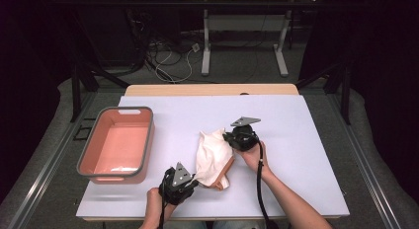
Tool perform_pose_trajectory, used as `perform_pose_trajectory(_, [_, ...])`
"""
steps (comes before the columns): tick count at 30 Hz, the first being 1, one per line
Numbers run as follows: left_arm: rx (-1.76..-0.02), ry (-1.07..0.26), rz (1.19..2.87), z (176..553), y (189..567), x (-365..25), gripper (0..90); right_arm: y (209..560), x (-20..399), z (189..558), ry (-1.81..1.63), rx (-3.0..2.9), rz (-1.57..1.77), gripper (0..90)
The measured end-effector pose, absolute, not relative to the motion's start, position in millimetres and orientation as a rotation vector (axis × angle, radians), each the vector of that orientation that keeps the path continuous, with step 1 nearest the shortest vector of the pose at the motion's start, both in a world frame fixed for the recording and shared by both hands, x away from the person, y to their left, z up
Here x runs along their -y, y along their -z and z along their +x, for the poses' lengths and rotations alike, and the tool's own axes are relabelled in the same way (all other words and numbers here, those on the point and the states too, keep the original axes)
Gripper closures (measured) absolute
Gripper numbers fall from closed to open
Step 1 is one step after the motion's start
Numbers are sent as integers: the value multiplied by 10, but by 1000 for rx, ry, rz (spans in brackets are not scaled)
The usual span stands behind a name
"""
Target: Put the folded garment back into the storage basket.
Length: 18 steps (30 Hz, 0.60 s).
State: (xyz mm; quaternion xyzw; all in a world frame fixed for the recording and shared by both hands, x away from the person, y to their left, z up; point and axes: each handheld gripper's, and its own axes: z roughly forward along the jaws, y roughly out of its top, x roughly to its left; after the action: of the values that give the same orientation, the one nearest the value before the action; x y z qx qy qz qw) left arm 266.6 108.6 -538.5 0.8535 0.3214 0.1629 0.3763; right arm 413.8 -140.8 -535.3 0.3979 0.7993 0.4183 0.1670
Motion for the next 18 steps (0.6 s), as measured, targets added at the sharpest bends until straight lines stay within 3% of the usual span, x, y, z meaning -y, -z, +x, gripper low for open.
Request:
perform_pose_trajectory(12, [-884,-443,2211,2577,5409,-1384,780,5427,1219,4065,-1224,-2314,1115,840])
perform_pose_trajectory(18, [-910,-371,2271,2584,5475,-1421,762,5527,1175,4082,-1174,-2358,1133,822])
